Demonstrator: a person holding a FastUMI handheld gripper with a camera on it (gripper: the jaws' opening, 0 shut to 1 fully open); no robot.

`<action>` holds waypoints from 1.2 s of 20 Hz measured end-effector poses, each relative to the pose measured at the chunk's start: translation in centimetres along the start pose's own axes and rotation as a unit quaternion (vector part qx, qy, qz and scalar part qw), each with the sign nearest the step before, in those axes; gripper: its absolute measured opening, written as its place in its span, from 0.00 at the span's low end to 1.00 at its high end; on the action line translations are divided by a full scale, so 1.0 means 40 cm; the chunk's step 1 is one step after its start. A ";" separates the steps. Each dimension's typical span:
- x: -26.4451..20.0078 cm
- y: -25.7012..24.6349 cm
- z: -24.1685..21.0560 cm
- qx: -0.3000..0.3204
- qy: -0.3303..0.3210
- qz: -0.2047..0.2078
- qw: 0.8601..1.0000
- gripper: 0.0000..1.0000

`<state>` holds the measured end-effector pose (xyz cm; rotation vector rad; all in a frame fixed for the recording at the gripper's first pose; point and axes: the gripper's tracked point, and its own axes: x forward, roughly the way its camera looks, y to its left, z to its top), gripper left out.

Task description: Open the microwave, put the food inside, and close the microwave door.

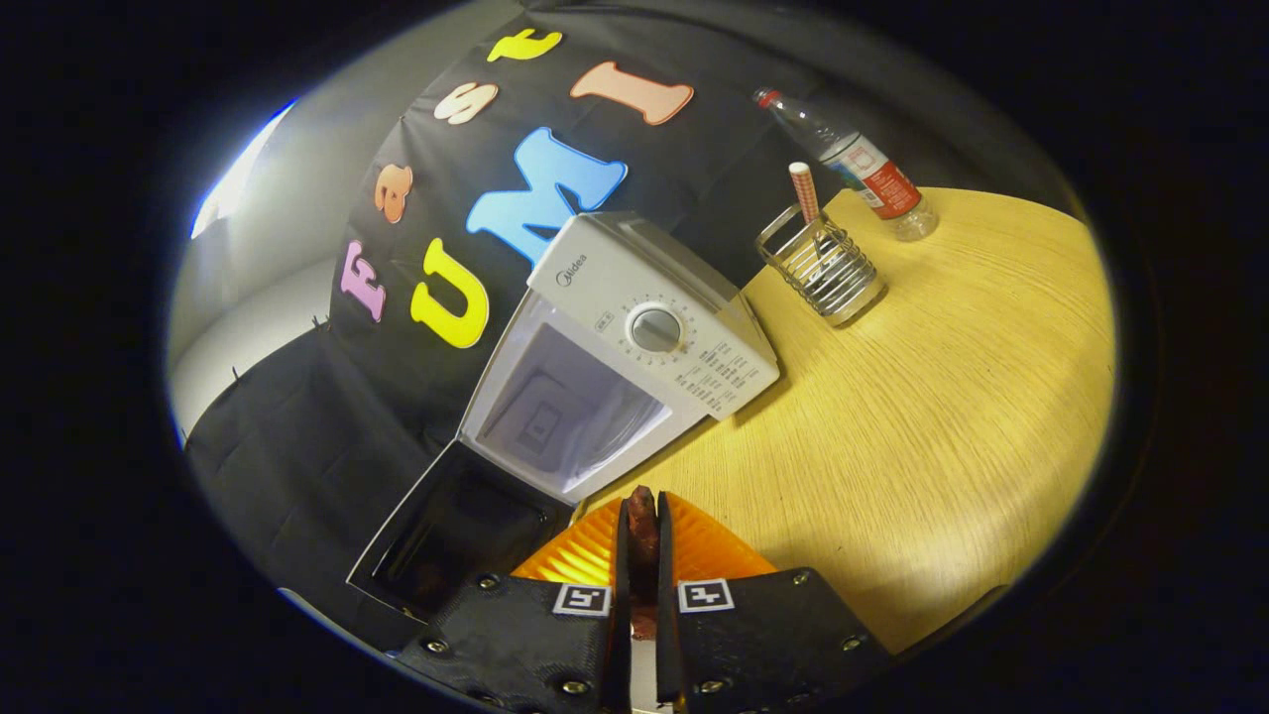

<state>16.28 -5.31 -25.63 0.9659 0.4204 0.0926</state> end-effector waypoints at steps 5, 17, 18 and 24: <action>0.008 0.127 0.023 -0.003 -0.016 0.024 1.000 0.10; 0.323 0.342 -0.066 -0.052 -0.039 0.015 0.998 0.10; 0.353 0.345 -0.070 -0.057 -0.043 0.008 0.997 0.10; 0.534 0.339 -0.068 -0.079 -0.073 -0.026 0.994 0.10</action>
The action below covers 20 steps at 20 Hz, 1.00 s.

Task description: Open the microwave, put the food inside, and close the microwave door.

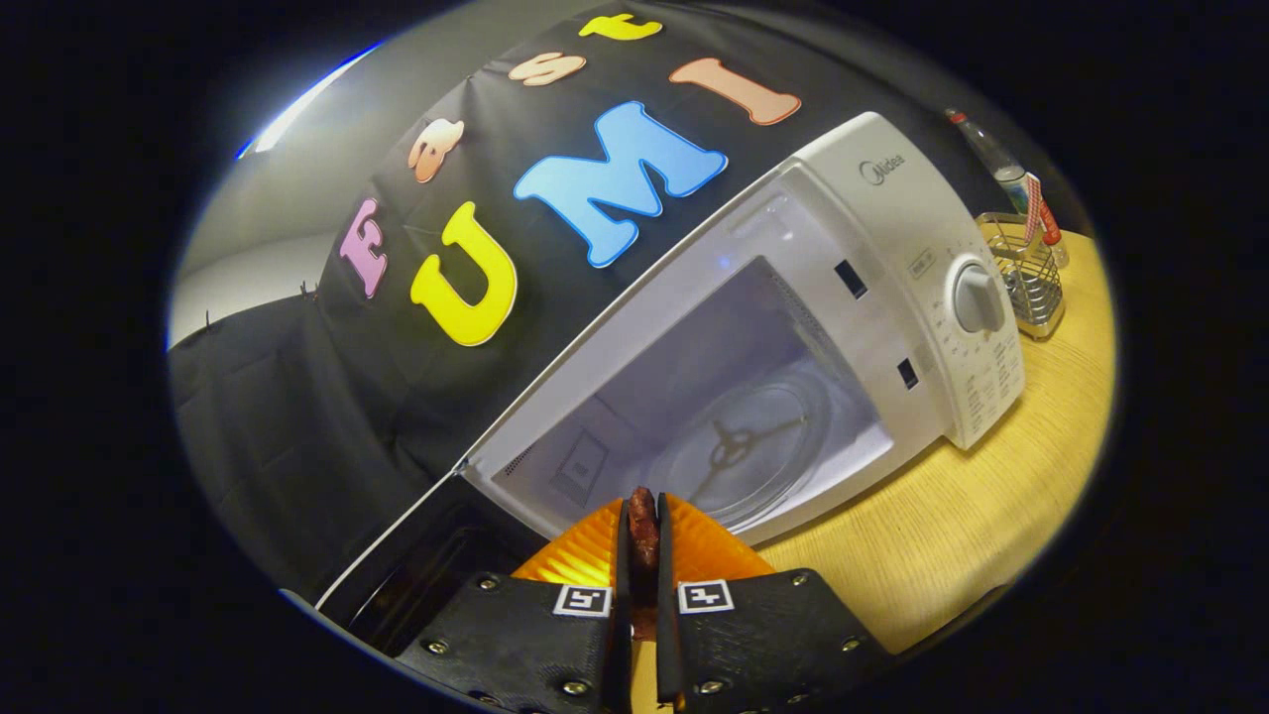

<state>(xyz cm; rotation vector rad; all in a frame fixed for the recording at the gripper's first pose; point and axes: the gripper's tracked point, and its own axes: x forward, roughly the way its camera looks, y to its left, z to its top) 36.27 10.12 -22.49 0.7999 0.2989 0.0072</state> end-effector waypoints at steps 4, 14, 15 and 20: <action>0.109 -0.004 0.018 0.015 -0.017 -0.005 1.000 0.10; 0.283 -0.044 0.004 0.026 -0.040 -0.042 0.998 0.10; 0.286 -0.056 0.001 0.033 -0.046 -0.046 0.997 0.10; 0.343 -0.095 0.038 0.014 -0.085 -0.082 0.993 0.18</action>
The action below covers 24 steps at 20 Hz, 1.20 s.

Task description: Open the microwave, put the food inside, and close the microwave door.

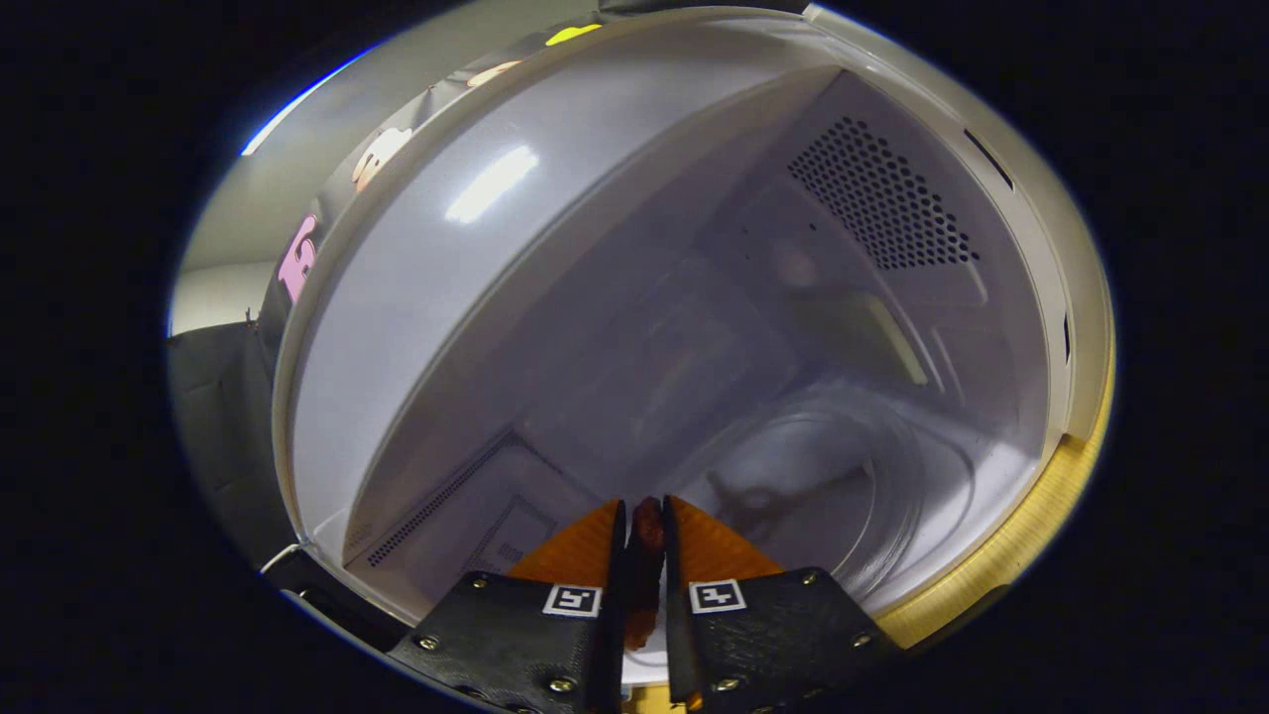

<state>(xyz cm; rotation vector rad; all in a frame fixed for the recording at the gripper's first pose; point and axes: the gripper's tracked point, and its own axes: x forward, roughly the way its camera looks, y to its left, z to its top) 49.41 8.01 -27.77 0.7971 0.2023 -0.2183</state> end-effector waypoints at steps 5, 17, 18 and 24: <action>0.020 -0.026 0.048 -0.039 -0.053 -0.017 0.998 0.45; -0.173 0.043 0.019 -0.103 0.014 0.056 0.993 0.58; -0.203 0.049 0.029 -0.100 0.013 0.059 0.993 0.58; -0.462 0.137 0.068 -0.154 0.019 0.124 0.980 0.58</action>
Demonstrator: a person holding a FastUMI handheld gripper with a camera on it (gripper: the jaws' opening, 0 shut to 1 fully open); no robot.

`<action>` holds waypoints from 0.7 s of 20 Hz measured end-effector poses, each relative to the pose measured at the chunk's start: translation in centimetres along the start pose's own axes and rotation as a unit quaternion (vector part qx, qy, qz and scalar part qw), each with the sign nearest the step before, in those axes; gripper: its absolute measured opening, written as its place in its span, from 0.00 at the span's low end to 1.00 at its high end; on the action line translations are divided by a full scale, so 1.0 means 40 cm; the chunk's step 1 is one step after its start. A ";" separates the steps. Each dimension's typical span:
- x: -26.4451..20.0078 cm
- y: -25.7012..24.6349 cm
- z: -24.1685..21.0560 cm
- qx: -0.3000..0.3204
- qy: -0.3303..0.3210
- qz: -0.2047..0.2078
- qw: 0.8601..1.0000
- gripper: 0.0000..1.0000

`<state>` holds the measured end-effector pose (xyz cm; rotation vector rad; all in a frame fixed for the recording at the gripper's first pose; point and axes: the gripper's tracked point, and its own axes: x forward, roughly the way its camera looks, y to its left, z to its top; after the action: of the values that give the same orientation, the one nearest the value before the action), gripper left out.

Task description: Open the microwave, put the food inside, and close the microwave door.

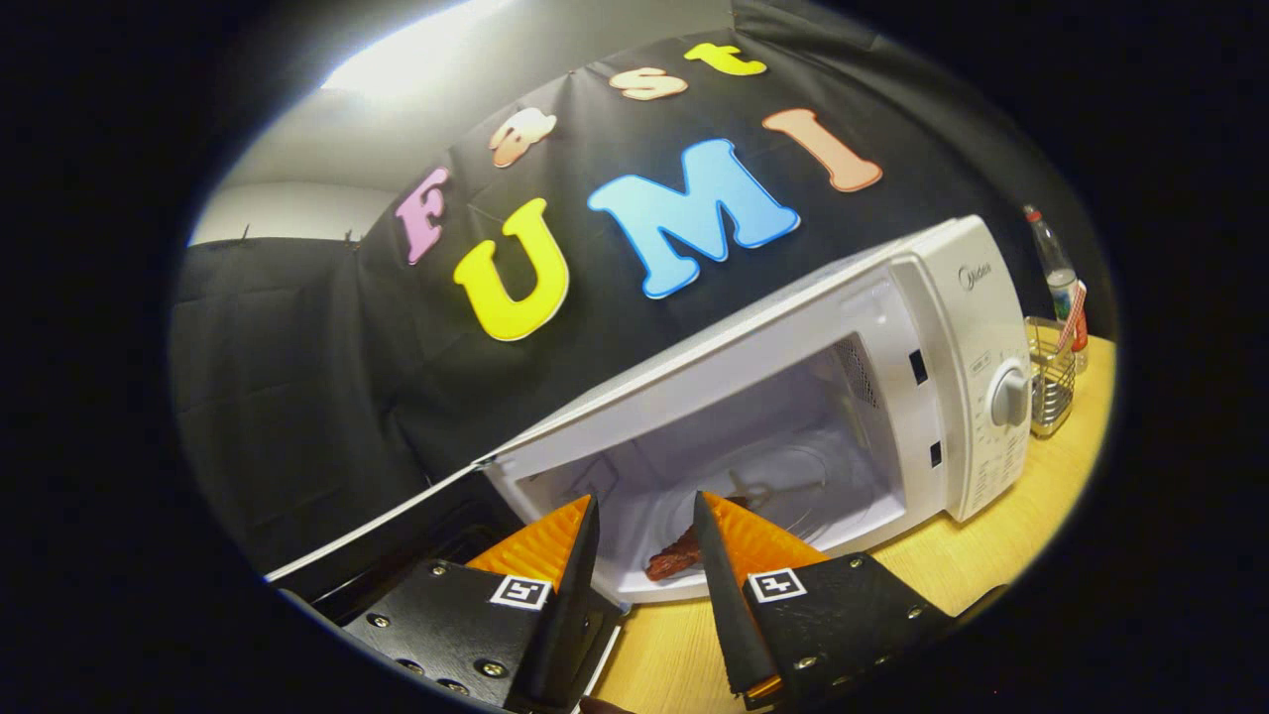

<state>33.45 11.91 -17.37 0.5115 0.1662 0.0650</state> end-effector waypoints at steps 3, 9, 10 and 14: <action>-0.133 0.118 0.038 -0.066 -0.015 0.058 0.996 0.58; -0.346 0.316 0.043 -0.170 -0.032 0.147 0.974 0.78; -0.373 0.344 0.032 -0.177 -0.024 0.160 0.971 0.81; -0.472 0.482 -0.011 -0.189 -0.012 0.235 0.953 0.95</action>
<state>14.39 26.94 -5.57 0.1585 0.0027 0.5454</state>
